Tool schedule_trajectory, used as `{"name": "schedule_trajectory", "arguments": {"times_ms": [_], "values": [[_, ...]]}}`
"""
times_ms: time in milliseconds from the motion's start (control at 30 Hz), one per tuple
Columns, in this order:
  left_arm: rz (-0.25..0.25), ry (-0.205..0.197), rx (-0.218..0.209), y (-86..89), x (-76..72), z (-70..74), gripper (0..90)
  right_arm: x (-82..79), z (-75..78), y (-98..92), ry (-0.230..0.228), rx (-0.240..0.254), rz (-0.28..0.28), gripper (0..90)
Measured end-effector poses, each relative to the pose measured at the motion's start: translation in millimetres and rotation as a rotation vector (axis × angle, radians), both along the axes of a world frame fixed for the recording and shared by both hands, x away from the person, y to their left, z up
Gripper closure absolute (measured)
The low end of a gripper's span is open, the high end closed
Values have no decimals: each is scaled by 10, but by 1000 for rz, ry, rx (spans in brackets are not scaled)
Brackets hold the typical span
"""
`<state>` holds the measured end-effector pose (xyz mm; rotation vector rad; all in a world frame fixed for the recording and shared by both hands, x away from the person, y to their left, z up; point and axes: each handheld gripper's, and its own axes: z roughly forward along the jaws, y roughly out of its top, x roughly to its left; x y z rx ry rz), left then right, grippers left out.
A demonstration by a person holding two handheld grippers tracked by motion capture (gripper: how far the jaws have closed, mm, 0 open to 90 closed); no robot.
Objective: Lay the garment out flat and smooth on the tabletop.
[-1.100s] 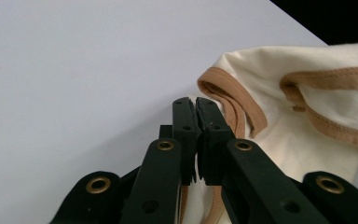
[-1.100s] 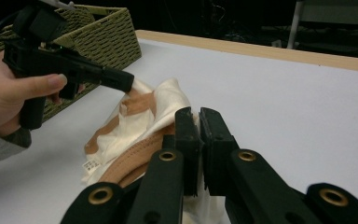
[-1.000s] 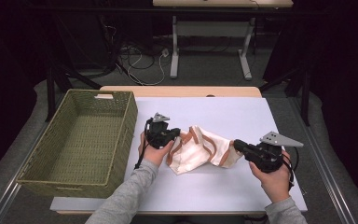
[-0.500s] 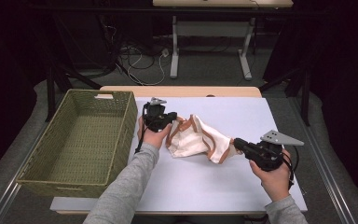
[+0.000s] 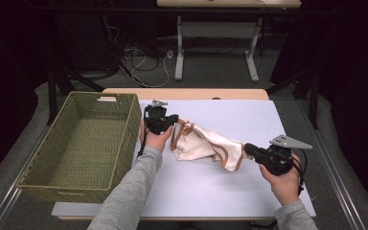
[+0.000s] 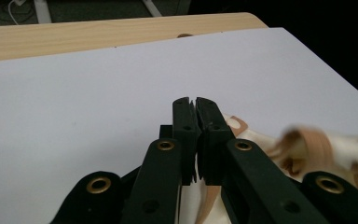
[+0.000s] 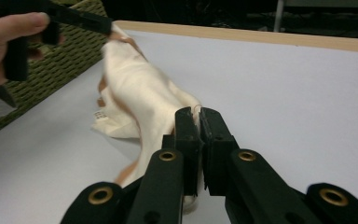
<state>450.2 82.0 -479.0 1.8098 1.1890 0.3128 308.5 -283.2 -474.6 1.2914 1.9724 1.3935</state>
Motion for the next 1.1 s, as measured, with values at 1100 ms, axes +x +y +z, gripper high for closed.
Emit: {"name": "schedule_trajectory", "arguments": {"times_ms": [1100], "values": [[2, -7, -20, 61, -74, -28, 880, 228, -217, -285, 49, -53, -122, 859]]}}
